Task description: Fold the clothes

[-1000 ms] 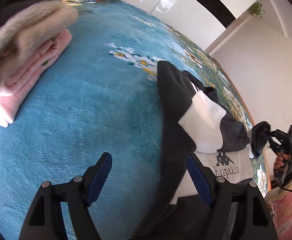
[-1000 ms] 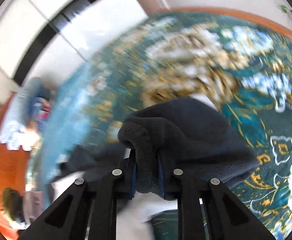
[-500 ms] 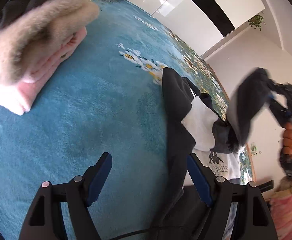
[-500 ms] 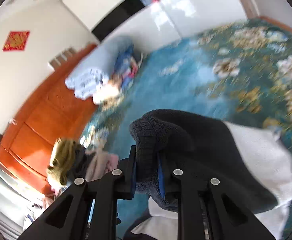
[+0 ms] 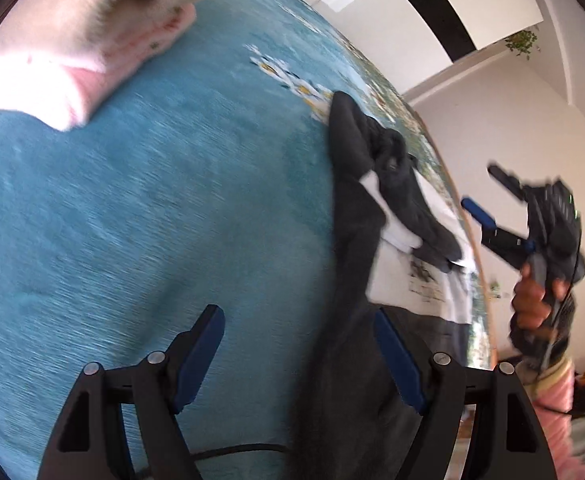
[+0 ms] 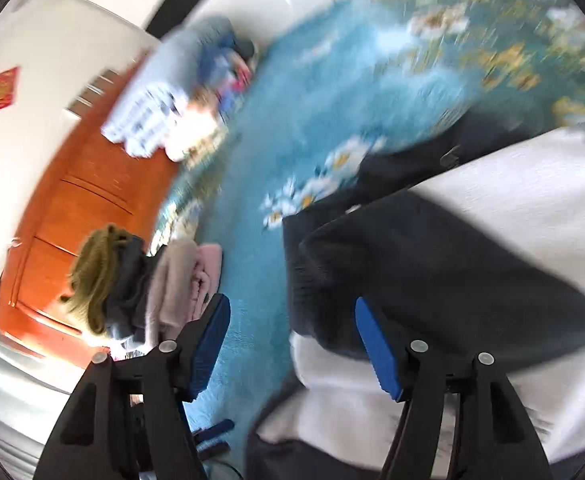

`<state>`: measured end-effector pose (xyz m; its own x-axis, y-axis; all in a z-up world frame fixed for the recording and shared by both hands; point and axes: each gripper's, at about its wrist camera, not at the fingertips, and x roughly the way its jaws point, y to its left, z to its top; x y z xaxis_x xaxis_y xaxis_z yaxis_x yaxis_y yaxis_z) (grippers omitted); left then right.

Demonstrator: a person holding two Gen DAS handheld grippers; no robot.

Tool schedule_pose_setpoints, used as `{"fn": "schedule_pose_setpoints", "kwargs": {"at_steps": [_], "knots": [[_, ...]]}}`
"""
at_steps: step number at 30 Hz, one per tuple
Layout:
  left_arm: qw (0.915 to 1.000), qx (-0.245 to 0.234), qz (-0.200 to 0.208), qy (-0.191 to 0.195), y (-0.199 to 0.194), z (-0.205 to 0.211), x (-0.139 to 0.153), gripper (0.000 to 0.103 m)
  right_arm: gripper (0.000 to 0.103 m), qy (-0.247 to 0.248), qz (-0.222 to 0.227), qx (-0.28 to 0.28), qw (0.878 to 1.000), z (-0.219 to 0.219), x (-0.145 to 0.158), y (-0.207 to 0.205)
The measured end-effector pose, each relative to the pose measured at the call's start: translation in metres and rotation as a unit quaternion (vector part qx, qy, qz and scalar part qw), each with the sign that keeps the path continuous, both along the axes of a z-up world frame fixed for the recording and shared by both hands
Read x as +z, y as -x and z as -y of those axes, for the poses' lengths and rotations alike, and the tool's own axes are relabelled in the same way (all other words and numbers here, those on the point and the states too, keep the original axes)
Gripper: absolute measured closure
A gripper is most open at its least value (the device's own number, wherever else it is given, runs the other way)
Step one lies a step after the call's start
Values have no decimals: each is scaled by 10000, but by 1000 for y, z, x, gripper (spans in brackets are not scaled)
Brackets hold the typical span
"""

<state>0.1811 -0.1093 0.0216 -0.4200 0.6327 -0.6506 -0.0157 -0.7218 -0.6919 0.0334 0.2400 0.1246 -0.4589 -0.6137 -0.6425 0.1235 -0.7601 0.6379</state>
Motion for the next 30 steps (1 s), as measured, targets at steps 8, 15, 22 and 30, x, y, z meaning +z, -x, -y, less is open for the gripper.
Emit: {"fn": "schedule_pose_setpoints", "kwargs": {"at_steps": [8, 15, 22, 30], "knots": [[9991, -374, 175, 26, -12, -40, -4, 22, 36, -821, 105, -1574, 9841, -177, -29, -139], [9968, -419, 593, -348, -30, -43, -8, 23, 36, 455, 618, -2044, 9759, -237, -96, -223], [9930, -543, 797, -684, -64, -34, -14, 28, 39, 1197, -2, -1187, 9857, -211, -109, -241], [9928, -795, 846, -297, -76, -49, -12, 40, 74, 1152, 171, -1590, 9804, -225, -119, -236]]}}
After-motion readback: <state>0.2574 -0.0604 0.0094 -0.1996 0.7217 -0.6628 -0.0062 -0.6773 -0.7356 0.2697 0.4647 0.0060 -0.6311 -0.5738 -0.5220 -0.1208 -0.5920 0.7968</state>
